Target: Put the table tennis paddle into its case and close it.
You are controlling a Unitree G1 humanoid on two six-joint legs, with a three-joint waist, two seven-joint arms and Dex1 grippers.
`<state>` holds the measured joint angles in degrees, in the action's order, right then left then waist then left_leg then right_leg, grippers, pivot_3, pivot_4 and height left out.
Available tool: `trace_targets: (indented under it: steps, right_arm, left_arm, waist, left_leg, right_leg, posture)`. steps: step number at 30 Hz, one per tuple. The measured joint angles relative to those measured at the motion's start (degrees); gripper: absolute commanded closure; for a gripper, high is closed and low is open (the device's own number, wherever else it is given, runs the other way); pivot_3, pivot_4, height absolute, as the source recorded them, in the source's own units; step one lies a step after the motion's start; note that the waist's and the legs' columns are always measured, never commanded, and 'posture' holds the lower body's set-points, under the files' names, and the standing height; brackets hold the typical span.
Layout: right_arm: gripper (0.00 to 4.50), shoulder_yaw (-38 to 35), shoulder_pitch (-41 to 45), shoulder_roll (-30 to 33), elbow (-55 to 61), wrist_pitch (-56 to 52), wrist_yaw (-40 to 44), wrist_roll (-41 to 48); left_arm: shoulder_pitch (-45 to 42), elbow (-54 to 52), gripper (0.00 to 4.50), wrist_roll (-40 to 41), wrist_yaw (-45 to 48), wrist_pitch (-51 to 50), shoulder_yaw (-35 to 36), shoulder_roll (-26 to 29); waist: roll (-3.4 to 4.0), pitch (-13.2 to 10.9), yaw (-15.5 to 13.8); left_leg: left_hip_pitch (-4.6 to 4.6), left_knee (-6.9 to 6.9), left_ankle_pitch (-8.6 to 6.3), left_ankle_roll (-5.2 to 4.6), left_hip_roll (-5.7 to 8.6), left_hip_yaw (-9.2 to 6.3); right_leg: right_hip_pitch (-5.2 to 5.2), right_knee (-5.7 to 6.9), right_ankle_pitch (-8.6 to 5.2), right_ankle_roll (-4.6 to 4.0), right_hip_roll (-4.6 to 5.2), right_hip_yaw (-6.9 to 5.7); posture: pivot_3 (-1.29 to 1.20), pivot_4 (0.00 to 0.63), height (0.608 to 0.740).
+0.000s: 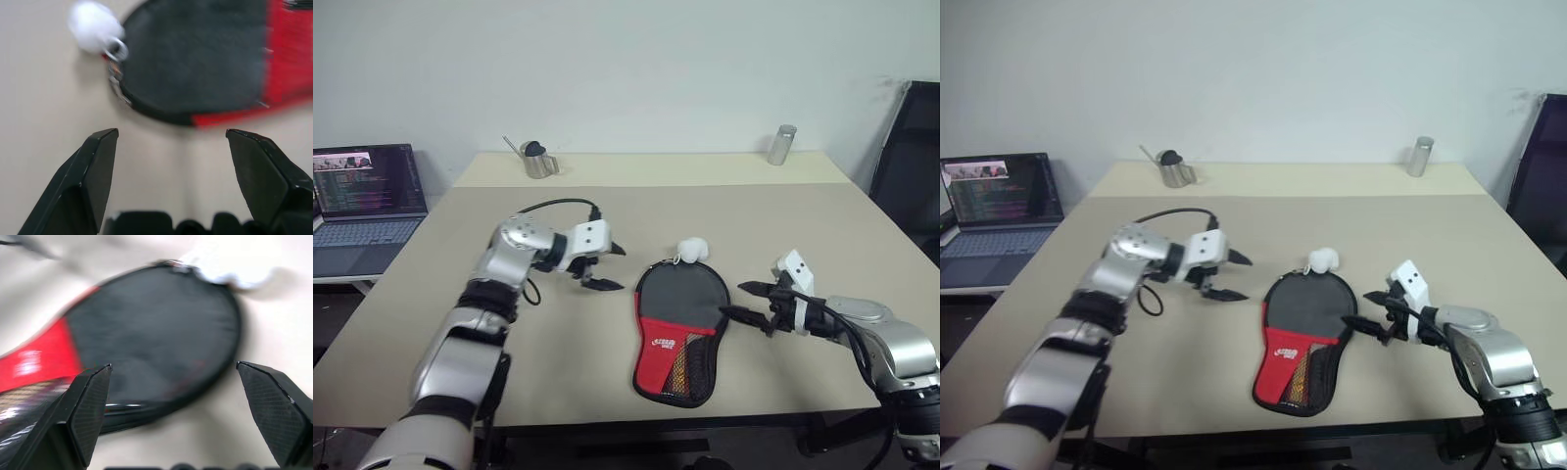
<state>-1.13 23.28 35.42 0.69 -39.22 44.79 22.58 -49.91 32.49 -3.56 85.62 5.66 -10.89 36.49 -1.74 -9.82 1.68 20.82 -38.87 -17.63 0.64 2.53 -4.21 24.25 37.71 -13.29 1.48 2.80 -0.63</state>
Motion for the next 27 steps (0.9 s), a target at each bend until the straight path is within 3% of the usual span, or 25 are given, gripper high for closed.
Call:
trace_targets:
  steps: [9,15,27]
  right_arm:
    - [0.00,-1.0,5.0,-3.8,-10.2,3.9,-10.6,-6.2]
    - [0.00,0.3,7.6,-8.5,-14.4,6.3,-15.5,-10.4]
    - [0.00,2.5,9.8,-14.4,-16.1,7.5,-18.9,-14.6]
  left_arm:
    - [16.5,-23.3,0.64,2.4,-0.3,-14.9,-3.5,5.3]
    - [16.4,-25.1,0.64,-0.2,-8.3,-20.0,-6.6,0.4]
    - [16.4,-26.8,0.64,-1.9,-13.2,-22.9,-10.1,-4.7]
  waist:
    - [0.09,-0.1,-0.2]
    - [0.10,-0.1,-0.1]
    - [0.49,0.2,-0.3]
  left_leg:
    - [-0.02,-0.04,-0.01,-0.02,0.00,-0.02]
    - [-0.03,-0.04,-0.01,-0.02,0.00,0.02]
    - [-0.14,-0.06,-0.01,-0.03,0.04,-0.01]
  right_leg:
    - [-0.04,0.04,0.00,-0.02,0.02,0.00]
    - [-0.03,0.07,0.00,-0.02,0.01,0.02]
    - [-0.18,0.05,0.01,-0.02,0.03,0.01]
  posture:
    - [0.00,0.150,0.740]
    - [0.00,0.150,0.740]
    - [0.00,0.150,0.740]
